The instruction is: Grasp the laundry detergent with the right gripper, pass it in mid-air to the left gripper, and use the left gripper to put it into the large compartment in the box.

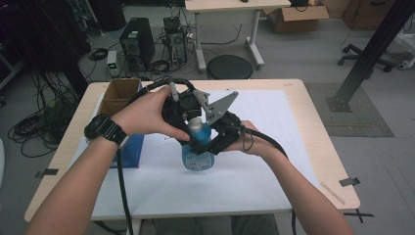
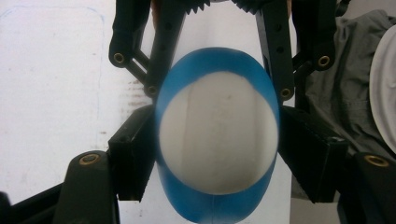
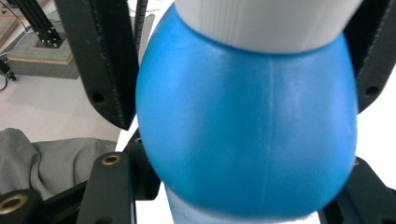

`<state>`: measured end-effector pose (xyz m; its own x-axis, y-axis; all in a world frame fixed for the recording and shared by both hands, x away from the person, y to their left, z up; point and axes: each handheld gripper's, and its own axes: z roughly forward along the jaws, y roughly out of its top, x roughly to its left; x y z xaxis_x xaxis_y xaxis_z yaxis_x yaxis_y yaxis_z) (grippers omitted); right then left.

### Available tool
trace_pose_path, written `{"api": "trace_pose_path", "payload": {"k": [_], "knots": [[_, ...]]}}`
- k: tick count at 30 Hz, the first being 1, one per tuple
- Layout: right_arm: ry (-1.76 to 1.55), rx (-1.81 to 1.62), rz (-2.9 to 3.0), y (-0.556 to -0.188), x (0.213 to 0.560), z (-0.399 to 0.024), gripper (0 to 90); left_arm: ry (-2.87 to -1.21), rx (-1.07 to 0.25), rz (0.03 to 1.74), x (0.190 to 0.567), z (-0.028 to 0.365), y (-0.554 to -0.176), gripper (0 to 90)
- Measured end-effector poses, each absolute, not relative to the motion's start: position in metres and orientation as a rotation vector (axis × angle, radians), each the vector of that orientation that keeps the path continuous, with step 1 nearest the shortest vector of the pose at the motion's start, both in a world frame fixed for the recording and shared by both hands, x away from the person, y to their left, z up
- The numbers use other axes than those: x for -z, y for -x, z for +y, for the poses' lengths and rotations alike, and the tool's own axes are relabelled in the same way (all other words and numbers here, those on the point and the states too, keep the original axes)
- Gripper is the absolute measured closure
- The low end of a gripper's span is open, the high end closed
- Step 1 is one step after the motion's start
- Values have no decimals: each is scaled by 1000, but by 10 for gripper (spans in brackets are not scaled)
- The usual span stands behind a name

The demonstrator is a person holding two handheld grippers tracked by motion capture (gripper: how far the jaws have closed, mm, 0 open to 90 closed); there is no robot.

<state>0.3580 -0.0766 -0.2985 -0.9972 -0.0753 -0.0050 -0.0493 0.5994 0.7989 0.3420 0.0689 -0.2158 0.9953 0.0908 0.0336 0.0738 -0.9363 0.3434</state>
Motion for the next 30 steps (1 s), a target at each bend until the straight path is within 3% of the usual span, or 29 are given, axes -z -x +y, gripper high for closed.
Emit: {"api": "trace_pose_path", "payload": {"k": [26,27,29,30], "knots": [[-52,1400,-2739,-362,298,-78,412,-2804,-87,187,209,66,-347,381],[-40,1413,-2732,-363,298,-79,379,-2800,-83,204,208,67,-347,382],[-11,1418,-2748,-364,298,-80,192,-2802,-83,242,205,69,-350,382],[10,1418,-2753,-365,298,-82,139,-2806,-88,251,203,71,-350,382]]}}
